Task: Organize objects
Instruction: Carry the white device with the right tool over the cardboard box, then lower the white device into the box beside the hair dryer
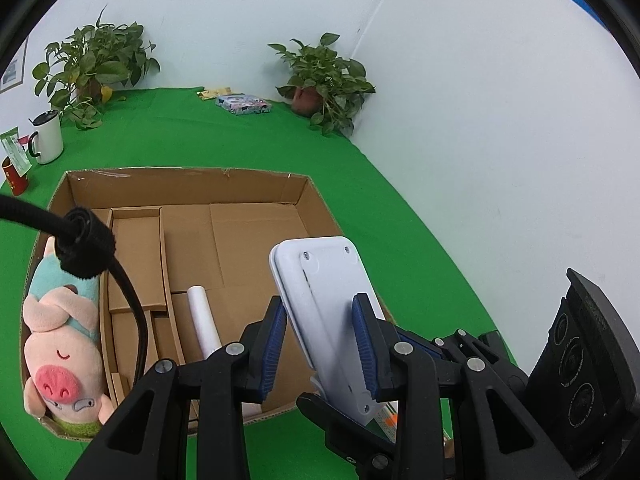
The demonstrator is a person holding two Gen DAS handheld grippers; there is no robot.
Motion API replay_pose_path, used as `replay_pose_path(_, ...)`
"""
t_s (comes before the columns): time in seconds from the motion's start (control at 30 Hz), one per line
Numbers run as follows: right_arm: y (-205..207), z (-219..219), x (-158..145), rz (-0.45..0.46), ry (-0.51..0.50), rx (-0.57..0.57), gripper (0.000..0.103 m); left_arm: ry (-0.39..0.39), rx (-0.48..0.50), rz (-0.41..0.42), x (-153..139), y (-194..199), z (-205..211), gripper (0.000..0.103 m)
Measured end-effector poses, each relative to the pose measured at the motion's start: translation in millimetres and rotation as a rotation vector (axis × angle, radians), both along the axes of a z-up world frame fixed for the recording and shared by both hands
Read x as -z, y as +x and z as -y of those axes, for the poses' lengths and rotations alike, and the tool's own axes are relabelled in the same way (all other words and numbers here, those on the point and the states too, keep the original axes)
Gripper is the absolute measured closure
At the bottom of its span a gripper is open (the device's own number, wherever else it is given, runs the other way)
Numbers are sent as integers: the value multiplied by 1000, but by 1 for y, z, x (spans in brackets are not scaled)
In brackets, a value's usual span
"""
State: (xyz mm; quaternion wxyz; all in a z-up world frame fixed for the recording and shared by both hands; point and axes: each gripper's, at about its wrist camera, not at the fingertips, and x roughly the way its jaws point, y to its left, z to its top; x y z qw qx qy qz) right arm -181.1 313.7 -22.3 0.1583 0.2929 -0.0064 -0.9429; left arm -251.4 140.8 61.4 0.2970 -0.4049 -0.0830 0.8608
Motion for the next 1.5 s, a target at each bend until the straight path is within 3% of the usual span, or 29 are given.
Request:
replay_pose_path(0.57,-37,-13,38,170,-10,-3,34,-24,19,139,72,-55,-25,72)
replay_pose_path(0.93,-57,-17,75,346,-36,-48,34,-57,7,269,125,-75,-28,74)
replay_pose_path(1.27,-67,-9,89,457,-6,-79,34,-63,3,337,149,-86,-24,74)
replay_pose_path(1.5,-80,-9,104,587,-32,-97,34,-108,6,368,159,-96,-31,77)
